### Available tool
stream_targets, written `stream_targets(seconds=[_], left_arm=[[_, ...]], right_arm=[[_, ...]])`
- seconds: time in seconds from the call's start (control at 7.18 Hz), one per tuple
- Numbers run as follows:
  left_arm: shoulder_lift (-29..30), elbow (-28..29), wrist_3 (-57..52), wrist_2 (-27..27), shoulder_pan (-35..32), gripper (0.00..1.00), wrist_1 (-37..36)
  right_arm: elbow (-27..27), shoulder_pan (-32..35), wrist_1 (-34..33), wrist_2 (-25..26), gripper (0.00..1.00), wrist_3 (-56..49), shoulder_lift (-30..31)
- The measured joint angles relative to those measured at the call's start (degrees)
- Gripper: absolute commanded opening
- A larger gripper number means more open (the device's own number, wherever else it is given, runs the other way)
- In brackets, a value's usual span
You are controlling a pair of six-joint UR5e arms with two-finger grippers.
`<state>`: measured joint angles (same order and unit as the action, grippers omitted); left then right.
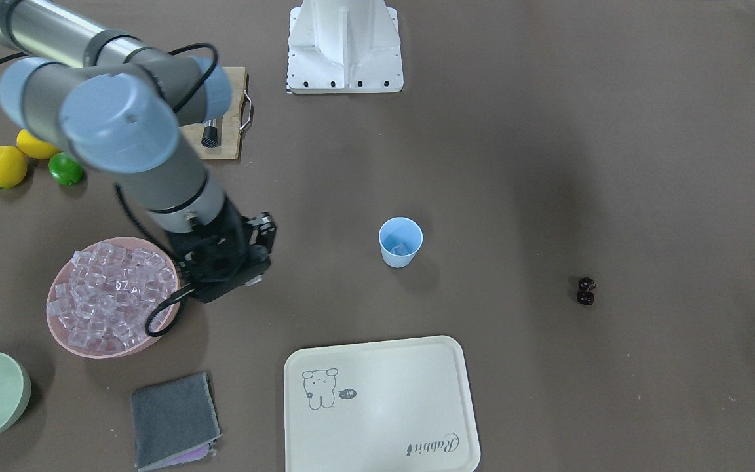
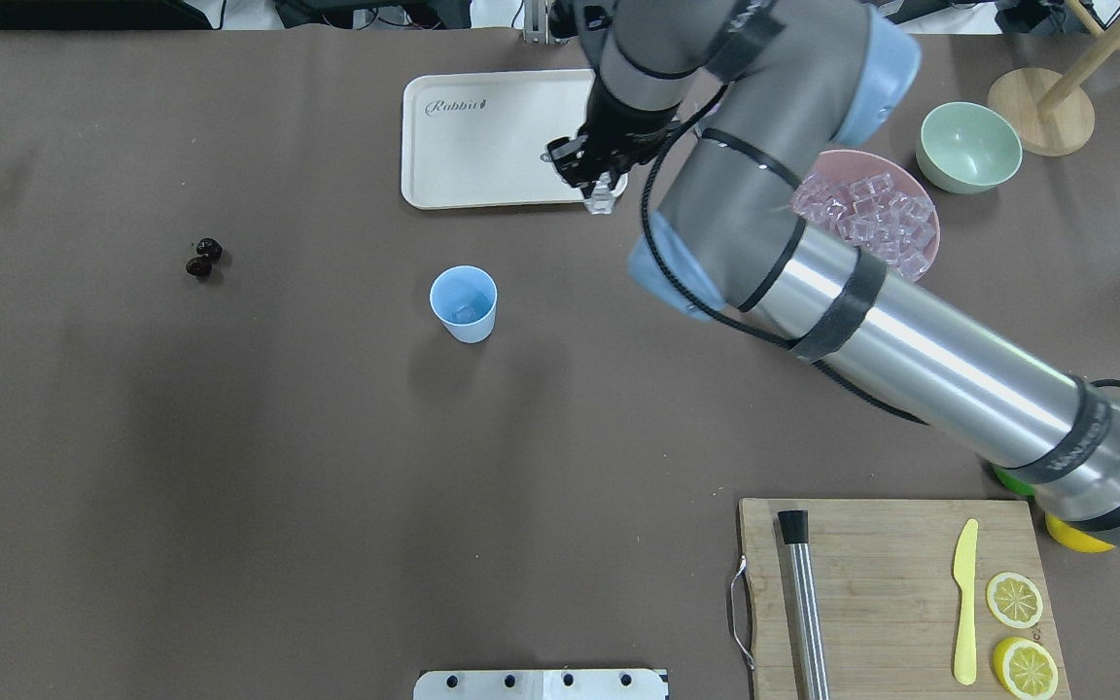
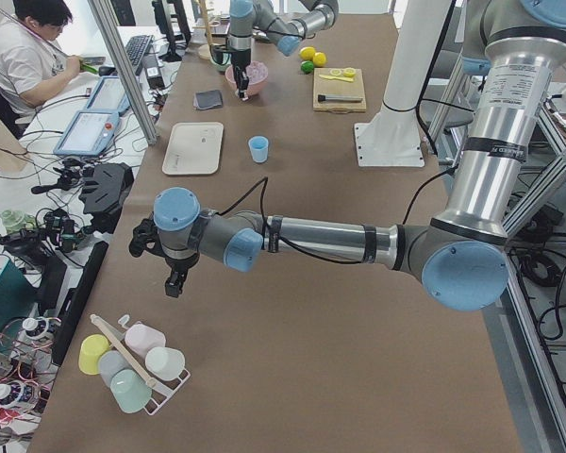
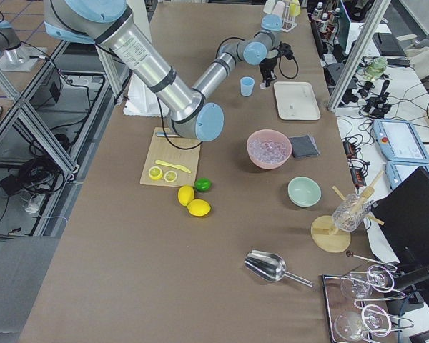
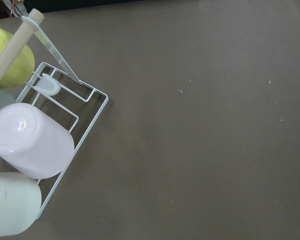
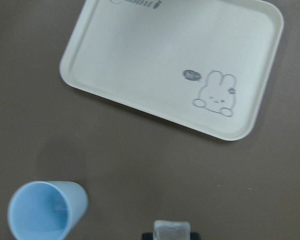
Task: Put ice and cherries in cup
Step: 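Carry the second ice cube with the right gripper into the blue cup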
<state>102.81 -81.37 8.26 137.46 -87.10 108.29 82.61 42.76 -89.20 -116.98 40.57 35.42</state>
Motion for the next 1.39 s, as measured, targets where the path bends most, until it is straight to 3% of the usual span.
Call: stream_targets(seconds=[0.42, 0.97, 1.25, 1.39], left_arm=[[0.49, 0.67, -0.08, 0.00, 0.29, 0.98, 0.06], [1.85, 2.67, -0.05, 0.00, 0.65, 0.98, 0.80], [2.53, 3.51, -0.08, 0.00, 0.70, 0.98, 0.86], [2.59, 3.67, -0.08, 0.00, 0.70, 0.98, 0.86]], right_arm=[[-5.30, -8.84, 3.49, 9.46, 0.00, 9.20, -6.36], [-9.57, -10.43, 7.32, 12.44, 0.00, 8.40, -6.76], [-9.83, -10.81, 7.37, 12.82, 0.13, 7.84, -6.80], [-9.88, -11.21, 7.37, 13.28, 0.51, 7.79, -6.79]])
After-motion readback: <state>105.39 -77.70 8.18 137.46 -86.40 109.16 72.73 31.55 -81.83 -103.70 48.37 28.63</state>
